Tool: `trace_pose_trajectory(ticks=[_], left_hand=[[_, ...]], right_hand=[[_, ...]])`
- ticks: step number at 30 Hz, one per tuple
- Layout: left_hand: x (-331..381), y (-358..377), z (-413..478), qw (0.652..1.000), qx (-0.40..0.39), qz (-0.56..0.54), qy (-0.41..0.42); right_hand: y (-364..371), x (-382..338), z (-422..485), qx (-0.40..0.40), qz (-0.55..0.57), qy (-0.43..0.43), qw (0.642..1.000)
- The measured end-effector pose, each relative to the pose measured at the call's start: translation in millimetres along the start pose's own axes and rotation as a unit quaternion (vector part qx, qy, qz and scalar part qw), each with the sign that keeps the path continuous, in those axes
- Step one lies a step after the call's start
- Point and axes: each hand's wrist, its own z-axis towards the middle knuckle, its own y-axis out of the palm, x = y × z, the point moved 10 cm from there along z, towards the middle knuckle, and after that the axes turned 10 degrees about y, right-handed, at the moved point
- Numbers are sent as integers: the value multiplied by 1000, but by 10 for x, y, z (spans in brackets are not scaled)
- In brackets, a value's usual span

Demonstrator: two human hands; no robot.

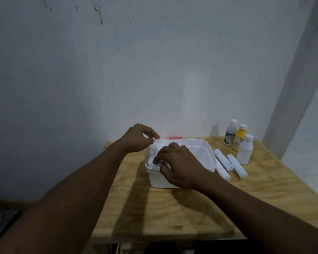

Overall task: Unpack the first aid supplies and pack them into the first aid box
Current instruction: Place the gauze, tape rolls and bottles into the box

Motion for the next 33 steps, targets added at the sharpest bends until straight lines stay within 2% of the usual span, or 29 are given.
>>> trace_pose_trajectory(ticks=[4, 12, 17, 20, 22, 27, 30, 33], left_hand=[[57, 244, -88, 996, -67, 56, 3], [54, 316, -88, 989, -91, 114, -11], [98, 304, -106, 990, -74, 118, -9], [118, 231, -93, 993, -42, 114, -4], [167, 157, -59, 992, -19, 122, -7], [513, 88, 99, 990, 22, 138, 17], [832, 286, 214, 990, 1, 135, 49], [1183, 589, 295, 986, -33, 140, 88]], right_hand=[[53, 54, -31, -9, -10, 12, 1000], [83, 52, -56, -17, -24, 15, 999], [107, 66, -47, -35, -12, 22, 999], [28, 158, -43, -45, 46, 56, 996], [-128, 255, -55, -14, 88, 76, 993], [-788, 607, -142, 127, 131, 108, 977], [-1074, 1071, -289, 186, 130, 167, 960], [-1111, 1578, -497, 187, 97, 246, 946]])
